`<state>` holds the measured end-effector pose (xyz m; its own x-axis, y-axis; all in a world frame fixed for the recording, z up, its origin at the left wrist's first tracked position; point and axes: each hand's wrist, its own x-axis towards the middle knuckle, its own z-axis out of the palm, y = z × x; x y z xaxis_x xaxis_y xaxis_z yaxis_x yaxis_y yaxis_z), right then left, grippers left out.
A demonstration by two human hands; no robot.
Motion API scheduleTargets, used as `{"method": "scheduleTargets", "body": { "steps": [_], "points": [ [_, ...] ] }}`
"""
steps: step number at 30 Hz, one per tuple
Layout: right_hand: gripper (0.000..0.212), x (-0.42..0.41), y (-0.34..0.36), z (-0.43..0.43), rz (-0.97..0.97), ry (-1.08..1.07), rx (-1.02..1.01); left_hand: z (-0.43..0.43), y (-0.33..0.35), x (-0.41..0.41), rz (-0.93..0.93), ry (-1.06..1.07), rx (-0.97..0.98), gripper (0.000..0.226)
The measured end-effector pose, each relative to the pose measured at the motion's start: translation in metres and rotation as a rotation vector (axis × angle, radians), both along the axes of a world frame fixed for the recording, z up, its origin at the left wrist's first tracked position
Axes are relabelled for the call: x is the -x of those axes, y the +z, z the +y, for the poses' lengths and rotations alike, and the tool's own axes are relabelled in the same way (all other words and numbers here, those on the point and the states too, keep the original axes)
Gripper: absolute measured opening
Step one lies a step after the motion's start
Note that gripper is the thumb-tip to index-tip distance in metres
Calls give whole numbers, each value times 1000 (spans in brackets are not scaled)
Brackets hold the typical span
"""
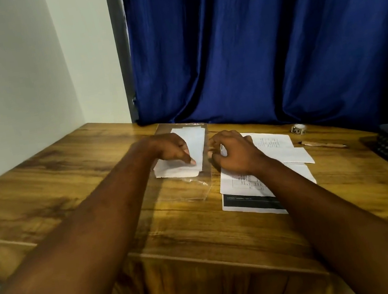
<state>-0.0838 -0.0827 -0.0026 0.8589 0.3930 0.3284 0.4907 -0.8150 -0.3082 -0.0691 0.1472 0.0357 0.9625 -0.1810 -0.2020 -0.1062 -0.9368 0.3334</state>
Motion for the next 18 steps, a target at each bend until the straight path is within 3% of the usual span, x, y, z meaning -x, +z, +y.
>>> {"method": "scheduleTargets", "body": {
  "steps": [4,8,10,13,16,18],
  "points": [
    [37,12,4,10,-37,74,-54,19,17,13,255,-101,-58,103],
    [34,27,3,20,-105,153,-126,23,20,16,313,-94,-130,105],
    [32,34,4,25,-212,242,-159,25,15,13,284,-73,-97,95],
    [31,44,7,33,-361,367,-143,28,9,10,131,-28,-48,59],
    [27,53,11,40,-358,364,1,29,7,10,11,-11,-5,22],
    [25,57,13,46,-326,298,130,29,7,12,-27,-14,-1,9]
  ]
}}
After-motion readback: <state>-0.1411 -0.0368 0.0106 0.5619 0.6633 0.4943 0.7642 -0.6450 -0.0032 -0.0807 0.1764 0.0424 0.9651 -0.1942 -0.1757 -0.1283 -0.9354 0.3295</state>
